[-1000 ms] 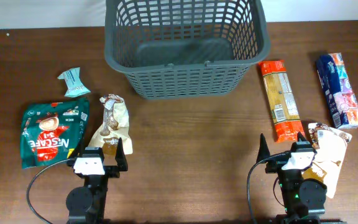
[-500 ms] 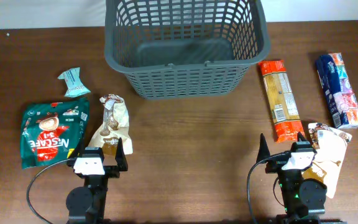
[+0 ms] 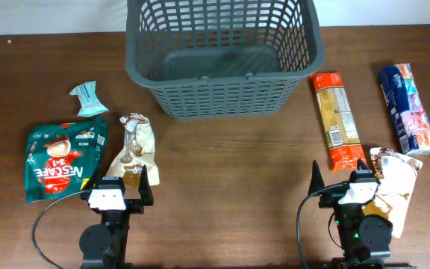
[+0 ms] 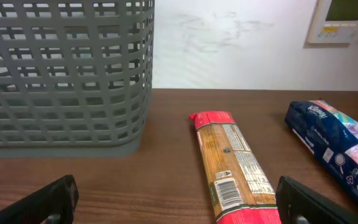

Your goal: Pack container

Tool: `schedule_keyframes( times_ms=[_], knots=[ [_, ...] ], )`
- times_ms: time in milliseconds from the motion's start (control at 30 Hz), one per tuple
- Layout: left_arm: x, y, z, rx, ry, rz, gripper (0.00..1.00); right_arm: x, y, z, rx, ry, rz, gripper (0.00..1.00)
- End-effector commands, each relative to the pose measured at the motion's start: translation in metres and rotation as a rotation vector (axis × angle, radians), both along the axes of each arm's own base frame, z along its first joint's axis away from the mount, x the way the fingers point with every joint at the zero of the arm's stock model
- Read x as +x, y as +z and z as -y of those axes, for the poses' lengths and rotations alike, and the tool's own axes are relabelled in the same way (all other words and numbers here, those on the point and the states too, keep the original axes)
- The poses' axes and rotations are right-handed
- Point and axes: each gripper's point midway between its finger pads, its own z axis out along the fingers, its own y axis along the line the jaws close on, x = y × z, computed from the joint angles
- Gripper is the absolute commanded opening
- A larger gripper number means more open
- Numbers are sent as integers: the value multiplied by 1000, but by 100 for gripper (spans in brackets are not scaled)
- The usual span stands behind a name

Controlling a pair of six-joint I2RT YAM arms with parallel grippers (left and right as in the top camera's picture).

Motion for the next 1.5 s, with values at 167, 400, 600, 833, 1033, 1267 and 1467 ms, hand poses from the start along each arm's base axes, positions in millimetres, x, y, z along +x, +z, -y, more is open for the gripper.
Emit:
schedule_keyframes(
  times_ms=[167,400,600,833,1033,1267,1467],
  knots=[
    [0,-2,5,13,-30,2,99,-1,-1,-5,26,25,-1,99],
    [-3,1,29,-58,-163,0,99,-1,-1,-6,66,25,-1,99],
    [-9,-8,36,-108,-194,-85,99,-3,2,-25,130,132,0,99],
    [-20,15,20,-95,-102,-159,99,-6,8,-36,206,190,-23,99],
    [-9,38,1,-36,2,-238,99,-7,2,-21,155,93,-200,99],
    [42,79,-14,55,53,-372,99,22,54,-1,46,-15,-357,99],
    [87,122,-44,-13,88,-493,99,62,107,12,-126,-50,-517,99]
  ],
)
